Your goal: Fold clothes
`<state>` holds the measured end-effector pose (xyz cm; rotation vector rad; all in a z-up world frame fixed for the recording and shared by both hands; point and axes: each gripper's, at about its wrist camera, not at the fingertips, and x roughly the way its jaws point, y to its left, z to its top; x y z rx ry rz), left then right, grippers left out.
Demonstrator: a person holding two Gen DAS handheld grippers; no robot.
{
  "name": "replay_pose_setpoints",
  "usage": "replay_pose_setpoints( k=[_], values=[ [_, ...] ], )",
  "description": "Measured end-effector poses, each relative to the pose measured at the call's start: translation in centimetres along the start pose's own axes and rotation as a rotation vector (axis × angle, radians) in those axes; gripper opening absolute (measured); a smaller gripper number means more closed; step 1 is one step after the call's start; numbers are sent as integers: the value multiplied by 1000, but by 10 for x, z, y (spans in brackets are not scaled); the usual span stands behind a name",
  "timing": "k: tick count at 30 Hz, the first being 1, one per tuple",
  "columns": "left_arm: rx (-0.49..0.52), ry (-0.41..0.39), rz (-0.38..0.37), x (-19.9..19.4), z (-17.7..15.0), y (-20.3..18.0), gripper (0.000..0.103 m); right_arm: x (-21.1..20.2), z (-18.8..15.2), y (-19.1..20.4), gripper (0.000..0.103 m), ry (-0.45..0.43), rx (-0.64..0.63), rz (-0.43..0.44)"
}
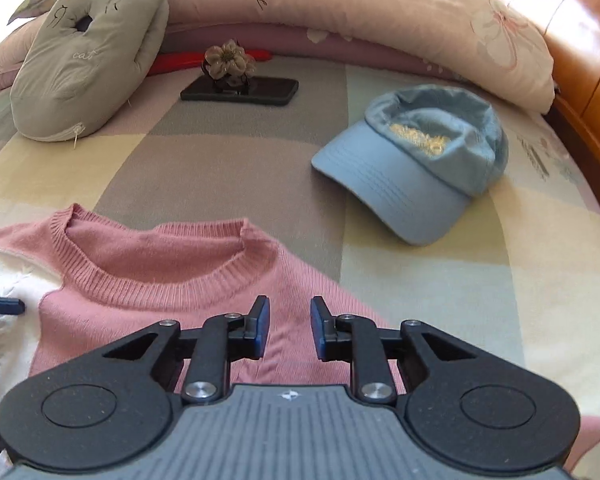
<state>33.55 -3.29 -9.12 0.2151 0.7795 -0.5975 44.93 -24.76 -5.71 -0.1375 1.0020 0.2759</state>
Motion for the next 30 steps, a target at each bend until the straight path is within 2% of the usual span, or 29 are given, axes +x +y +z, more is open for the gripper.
replay_pose_setpoints(
  k=[2,3,7,10,14,19,21,26,30],
  values=[
    [11,5,3,2,0,-3,102,14,-10,-4,27,52,27,-20],
    [17,6,5,2,0,-4,102,21,-13,-6,26,51,40,-30],
    [24,10,8,3,-1,-5,102,39,0,-18,26,-36,121,-36],
    [17,8,5,2,-1,-3,102,42,11,-19,29,-20,155,-33],
    [9,-1,5,-3,0,0,102,26,8,1,40,-28,58,-44],
    [25,-34,31,-18,5,2,102,8,17,33,43,-100,-48,38],
    [23,-50,47,-26,7,6,102,6,25,47,50,-118,-100,72],
    [5,-70,125,-40,10,24,102,18,54,87,51,-151,-205,171],
    [-48,-80,132,-50,10,47,102,39,68,116,52,-137,-299,235]
  ],
)
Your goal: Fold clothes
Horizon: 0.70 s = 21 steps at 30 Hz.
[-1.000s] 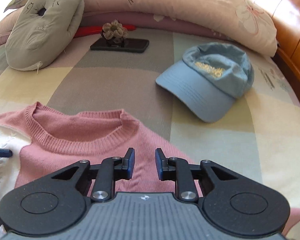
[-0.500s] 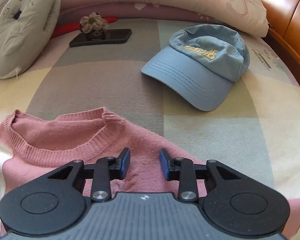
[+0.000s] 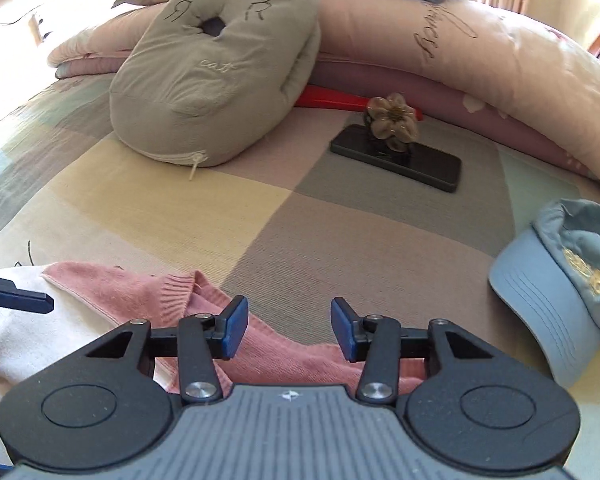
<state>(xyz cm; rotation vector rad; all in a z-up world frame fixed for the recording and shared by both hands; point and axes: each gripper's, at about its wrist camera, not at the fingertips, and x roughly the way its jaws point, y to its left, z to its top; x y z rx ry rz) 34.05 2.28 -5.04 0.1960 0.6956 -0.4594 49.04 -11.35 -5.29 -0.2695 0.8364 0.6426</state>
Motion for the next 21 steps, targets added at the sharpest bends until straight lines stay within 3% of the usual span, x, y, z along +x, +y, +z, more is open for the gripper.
replay_pose_setpoints(
  k=[4,10,15,16,18,21],
  values=[
    [-56,-15,31,-8,1,23,102,27,9,20,52,14,-71,79],
    [-96,3,68,-6,-2,39,102,51,8,42,53,58,-191,93],
    [-82,0,45,-6,-2,33,102,49,3,53,54,83,-239,151],
    [-77,0,43,-6,-2,32,102,48,3,54,52,84,-242,155],
    [-72,-2,39,-5,-1,30,102,46,3,58,16,82,-252,155],
    [-66,-5,38,-6,-1,28,102,43,6,61,9,31,-255,111]
  ],
)
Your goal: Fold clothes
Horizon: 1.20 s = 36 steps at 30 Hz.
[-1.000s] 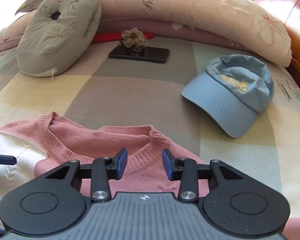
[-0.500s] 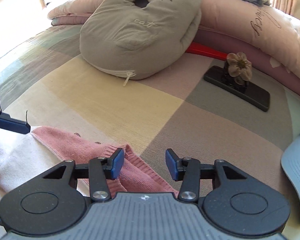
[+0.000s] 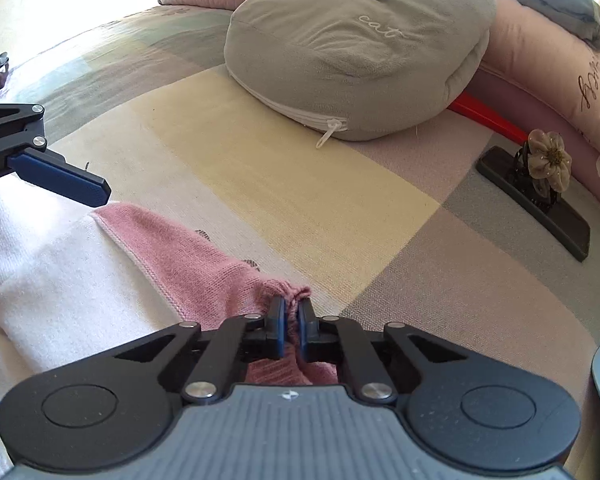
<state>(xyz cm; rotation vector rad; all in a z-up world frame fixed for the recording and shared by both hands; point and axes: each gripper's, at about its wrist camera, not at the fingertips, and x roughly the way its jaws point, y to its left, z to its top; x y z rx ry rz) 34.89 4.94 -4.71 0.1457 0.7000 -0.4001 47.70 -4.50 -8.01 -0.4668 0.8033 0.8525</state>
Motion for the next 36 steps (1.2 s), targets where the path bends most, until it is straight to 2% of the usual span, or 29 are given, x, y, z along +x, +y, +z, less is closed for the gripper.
replay_pose_setpoints(
  k=[4,8,14,16,18,23,26,28,30,32,34,36],
  values=[
    [-3,-8,-4,-2,0,0,102,-3,14,-13,5,-94,87,-43],
    [-5,6,3,3,-2,1,102,11,16,-18,6,-44,132,-69],
    [-11,28,-9,10,-3,1,102,-35,1,-31,27,-74,237,-136],
    [-3,33,-21,12,-4,-2,102,-53,-12,-35,30,-43,289,-169],
    [5,39,-42,14,-5,-7,102,-66,-29,-37,45,-5,347,-203],
    [39,72,-86,26,-9,-23,102,-47,-63,-47,47,117,460,-264],
    [58,102,-116,38,-14,-33,102,-32,-60,-55,51,63,491,-293],
    [57,129,-145,47,-18,-36,102,-23,-53,-61,57,32,503,-317],
    [66,155,-121,55,-21,-39,102,-20,-48,-67,59,14,525,-318],
    [79,156,-94,55,-22,-42,102,-28,-47,-68,59,25,527,-310],
    [77,129,-112,46,-20,-43,102,-49,-51,-64,59,8,517,-324],
    [71,100,-152,37,-17,-42,102,-80,-65,-55,64,-35,521,-331]
  ],
)
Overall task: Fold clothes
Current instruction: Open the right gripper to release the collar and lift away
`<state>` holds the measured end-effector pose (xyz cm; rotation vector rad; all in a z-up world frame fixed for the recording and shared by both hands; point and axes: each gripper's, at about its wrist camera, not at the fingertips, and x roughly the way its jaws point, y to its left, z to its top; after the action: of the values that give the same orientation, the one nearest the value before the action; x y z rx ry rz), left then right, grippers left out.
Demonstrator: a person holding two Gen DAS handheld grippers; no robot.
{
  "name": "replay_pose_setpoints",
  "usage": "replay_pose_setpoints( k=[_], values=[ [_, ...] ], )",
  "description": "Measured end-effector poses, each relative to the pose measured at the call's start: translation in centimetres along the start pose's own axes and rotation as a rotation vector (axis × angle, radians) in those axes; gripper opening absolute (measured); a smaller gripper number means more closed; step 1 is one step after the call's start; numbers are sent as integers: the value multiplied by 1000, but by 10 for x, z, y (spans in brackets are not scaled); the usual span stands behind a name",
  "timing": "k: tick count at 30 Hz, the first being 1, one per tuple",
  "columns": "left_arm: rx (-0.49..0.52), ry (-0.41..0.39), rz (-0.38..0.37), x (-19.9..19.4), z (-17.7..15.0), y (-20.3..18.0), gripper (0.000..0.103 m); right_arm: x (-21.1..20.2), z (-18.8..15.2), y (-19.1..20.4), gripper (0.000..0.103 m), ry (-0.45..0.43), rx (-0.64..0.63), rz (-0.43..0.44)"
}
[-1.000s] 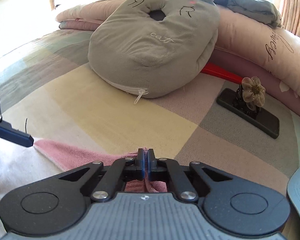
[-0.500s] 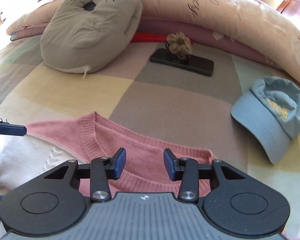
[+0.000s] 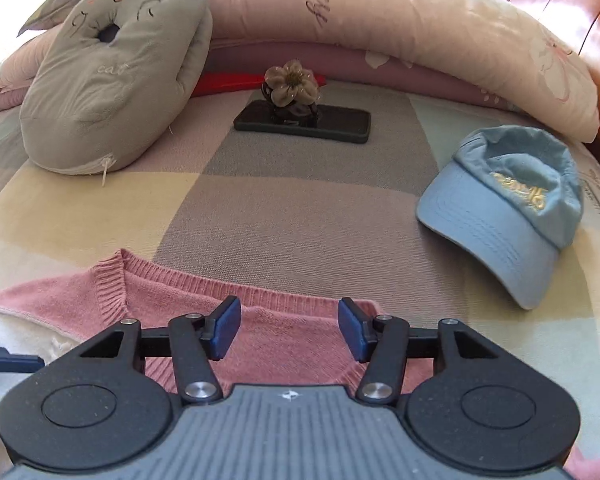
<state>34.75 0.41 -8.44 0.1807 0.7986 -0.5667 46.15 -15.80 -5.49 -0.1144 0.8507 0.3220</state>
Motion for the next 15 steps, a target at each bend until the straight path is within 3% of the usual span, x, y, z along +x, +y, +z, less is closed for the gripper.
replay_pose_setpoints(
  k=[4,8,15],
  values=[
    [-9,10,-5,5,1,1,102,-36,-34,-10,65,40,32,-8],
    [4,43,17,14,-1,-4,102,-22,-63,-9,65,115,49,-67],
    [17,67,27,22,-4,-5,102,3,-58,-7,86,51,128,-100]
  ],
)
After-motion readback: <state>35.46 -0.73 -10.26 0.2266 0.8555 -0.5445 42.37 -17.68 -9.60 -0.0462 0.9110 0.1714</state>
